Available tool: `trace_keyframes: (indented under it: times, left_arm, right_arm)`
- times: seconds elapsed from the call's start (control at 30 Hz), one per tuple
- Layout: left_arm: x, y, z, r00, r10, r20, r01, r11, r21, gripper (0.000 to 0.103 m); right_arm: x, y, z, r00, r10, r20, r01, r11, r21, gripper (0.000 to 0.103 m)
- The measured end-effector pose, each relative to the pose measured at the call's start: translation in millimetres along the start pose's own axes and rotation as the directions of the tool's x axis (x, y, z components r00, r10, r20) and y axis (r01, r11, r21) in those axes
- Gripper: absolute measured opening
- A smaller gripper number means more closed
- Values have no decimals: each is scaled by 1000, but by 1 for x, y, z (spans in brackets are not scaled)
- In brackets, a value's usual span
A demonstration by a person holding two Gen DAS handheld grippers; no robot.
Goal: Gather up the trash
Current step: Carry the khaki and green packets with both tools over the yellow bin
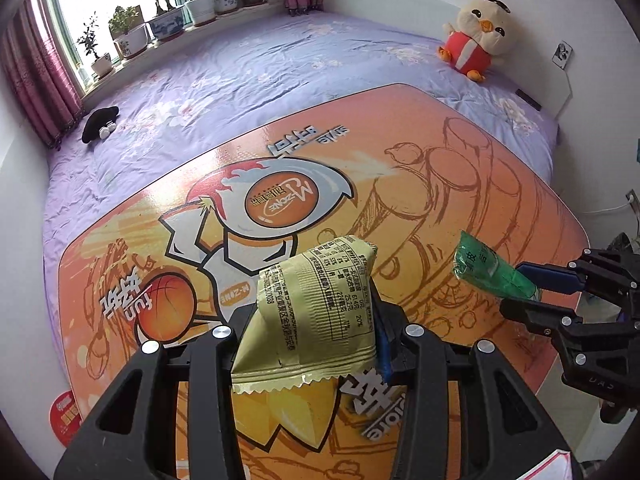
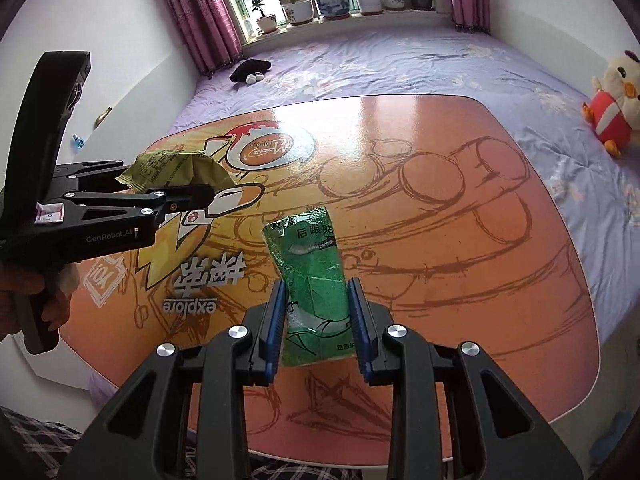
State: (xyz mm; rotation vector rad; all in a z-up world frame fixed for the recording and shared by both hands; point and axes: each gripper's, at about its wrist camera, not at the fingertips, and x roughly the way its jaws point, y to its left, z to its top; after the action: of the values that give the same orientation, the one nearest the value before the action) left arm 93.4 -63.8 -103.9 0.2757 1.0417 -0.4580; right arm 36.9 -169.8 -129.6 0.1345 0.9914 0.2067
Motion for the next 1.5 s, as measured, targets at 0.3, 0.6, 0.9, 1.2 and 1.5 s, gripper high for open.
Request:
trace_keyframes:
  times: [0.3,0.6,0.9,1.2,1.5]
  left_arm:
    - [-7,-63,-3,993,-121,4,118,974,193,42]
    - [-16,-163,-3,962,-272,-20,258,883,393,42]
    - [-12,-300,-31,913,-387,-131,389,724,570,42]
    - [68,-429,-79,890,-368,-270,448,588,674,42]
    - [189,-512,-133,883,-279,-377,469,548,693,42]
  right_arm:
    - [-49,-21,-52,992,-111,63,98,978,184,32]
    - [-105,-74,-113,964,-244,101,188,903,387,32]
    - [-162,-147,-210,932,-360,51,272,783,559,32]
    - [-158,-234,-323,923,-382,-37,312,690,653,32]
    - [-80,-323,-409,939,-322,-122,313,651,691,32]
